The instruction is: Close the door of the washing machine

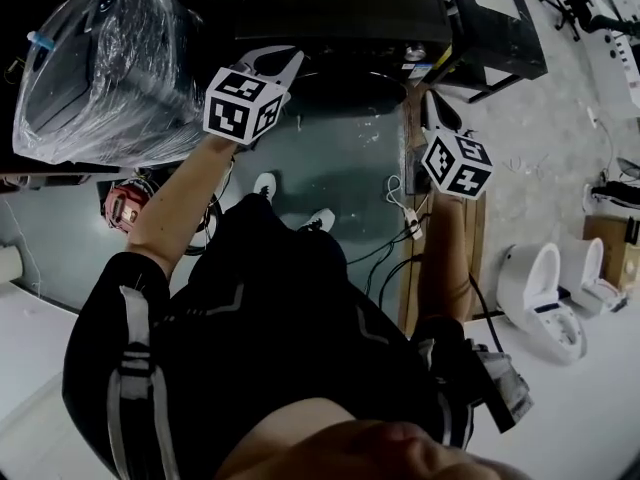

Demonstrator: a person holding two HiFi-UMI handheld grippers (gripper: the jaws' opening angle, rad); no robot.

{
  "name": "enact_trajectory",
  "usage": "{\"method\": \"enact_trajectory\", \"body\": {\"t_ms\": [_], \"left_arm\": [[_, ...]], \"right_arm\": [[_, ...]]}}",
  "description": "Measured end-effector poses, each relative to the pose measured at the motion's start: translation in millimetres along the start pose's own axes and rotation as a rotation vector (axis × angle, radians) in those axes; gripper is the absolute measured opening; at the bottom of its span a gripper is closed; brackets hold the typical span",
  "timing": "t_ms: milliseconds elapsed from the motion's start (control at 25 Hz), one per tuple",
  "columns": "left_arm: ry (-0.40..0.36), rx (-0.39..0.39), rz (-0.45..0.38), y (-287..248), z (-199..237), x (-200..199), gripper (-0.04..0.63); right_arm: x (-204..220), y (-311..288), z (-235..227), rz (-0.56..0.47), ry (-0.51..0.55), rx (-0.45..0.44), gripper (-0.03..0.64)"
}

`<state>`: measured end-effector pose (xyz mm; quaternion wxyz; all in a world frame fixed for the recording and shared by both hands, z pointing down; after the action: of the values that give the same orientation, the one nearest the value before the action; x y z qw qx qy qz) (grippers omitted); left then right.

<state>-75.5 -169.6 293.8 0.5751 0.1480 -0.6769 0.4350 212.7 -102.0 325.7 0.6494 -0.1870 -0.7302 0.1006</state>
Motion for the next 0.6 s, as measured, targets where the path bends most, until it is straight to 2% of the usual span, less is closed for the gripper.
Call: {"method": "enact_trajectory", "body": {"t_ms": [160,320,600], "left_arm": [[0.048,0.014,-0.075,28.8,3.0,-10.2,0.005],[0.113,0.048,-0.160,57.2,20.8,-22.9,0.005],[0.081,0.058,-0.208,109.8,57.0,-27.3,0.005]], "right_arm": [[-16.2,8.8,17.6,-0.007,0.018,-0.016,0.005],[-44.2,16.4,41.1,-0.063,0.050,-0.025,0.005],[-80.4,21.7,87.7,-0.111,0.101,-0.002,0.005]]}}
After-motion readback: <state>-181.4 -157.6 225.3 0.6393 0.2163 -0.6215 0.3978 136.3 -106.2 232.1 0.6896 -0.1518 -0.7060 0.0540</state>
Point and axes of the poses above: the fingertips, and each gripper's own axes: y backward along the fingers, z to its left, x out of its underside, the point moved 7 cm from there along y, backward along the fingers, and after that the axes turned 7 degrees about x, right-handed, at the moved point
